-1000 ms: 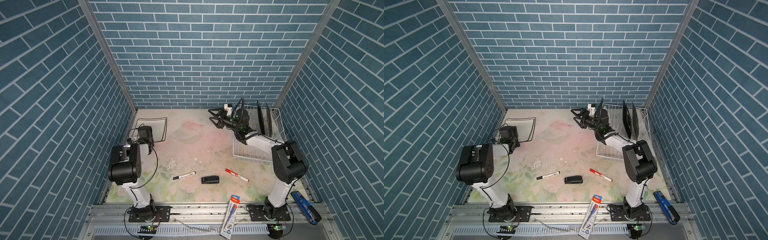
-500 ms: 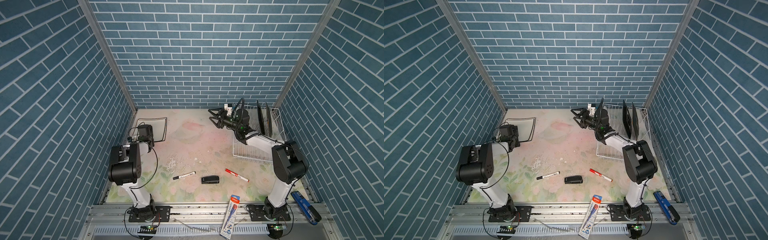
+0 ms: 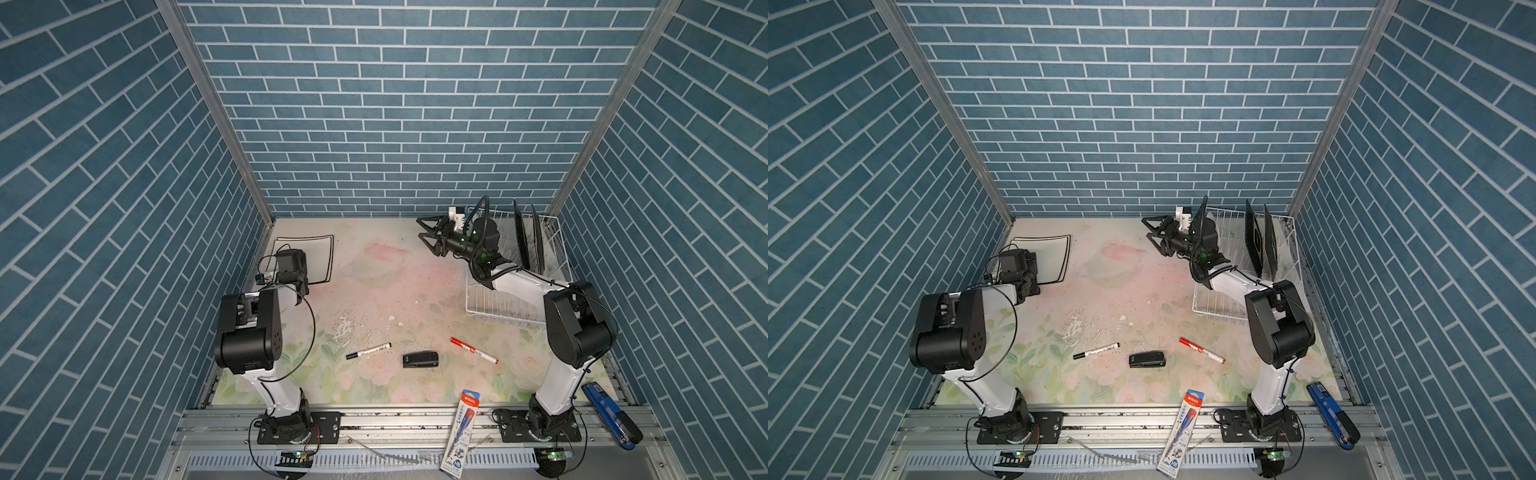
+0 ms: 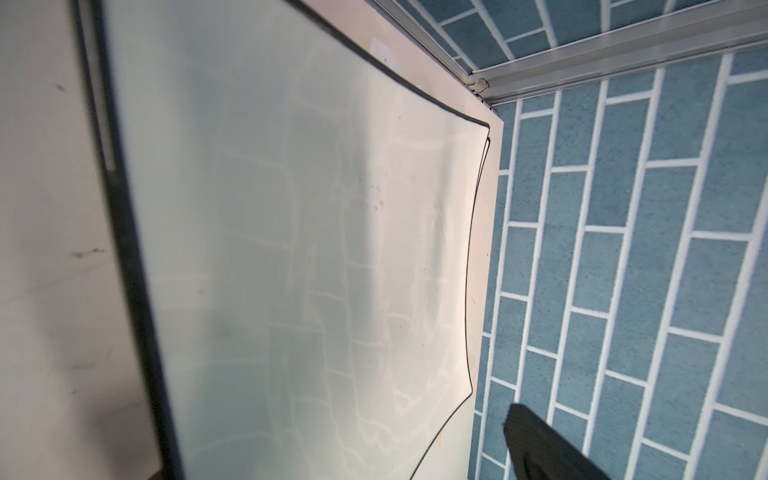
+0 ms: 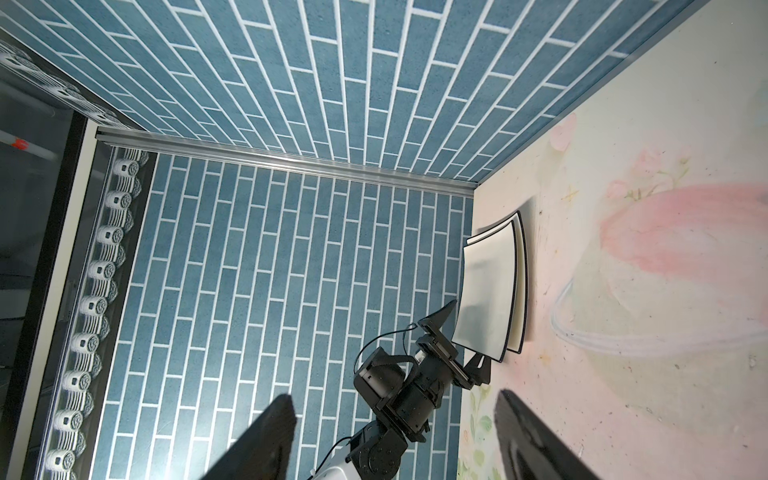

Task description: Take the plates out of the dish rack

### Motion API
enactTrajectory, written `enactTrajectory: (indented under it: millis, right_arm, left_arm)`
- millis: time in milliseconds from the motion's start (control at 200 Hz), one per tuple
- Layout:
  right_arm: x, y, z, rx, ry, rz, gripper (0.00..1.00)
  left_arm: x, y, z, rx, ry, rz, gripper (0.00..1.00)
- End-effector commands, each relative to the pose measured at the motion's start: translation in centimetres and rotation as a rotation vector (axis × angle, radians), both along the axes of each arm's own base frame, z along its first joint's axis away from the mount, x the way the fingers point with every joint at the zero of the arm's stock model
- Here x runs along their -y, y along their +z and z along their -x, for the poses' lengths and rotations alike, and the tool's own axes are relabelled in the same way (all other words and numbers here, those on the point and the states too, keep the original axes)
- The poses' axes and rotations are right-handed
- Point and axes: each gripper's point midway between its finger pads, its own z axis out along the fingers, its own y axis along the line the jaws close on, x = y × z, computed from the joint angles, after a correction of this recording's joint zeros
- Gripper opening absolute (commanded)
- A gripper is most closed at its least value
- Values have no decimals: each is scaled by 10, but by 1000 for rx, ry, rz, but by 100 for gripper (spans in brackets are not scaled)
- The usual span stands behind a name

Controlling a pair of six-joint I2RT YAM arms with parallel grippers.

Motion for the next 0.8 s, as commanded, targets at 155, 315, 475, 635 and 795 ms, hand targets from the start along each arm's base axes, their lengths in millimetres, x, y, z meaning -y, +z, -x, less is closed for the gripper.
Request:
enactTrajectory:
  millis: [155,315,475,635,795]
  right_arm:
    - [7,22,8,72,-5,-24,77]
    - [7,23,10,76,-2,-24,77]
    - [8,23,12,75,-2,-24,77]
    - [9,24,13,78,-1,-25,77]
    - [9,26,13,80,-4,-27,77]
  left_arm:
    - [1,4,12,-65,-10,-9,100]
    - [1,6,12,-69,-13,-13,100]
    - [1,4,14,-76,-12,-12,100]
    - [3,3,14,-92,-22,-4,100]
    - [7,1,8,-142,-55,8,100]
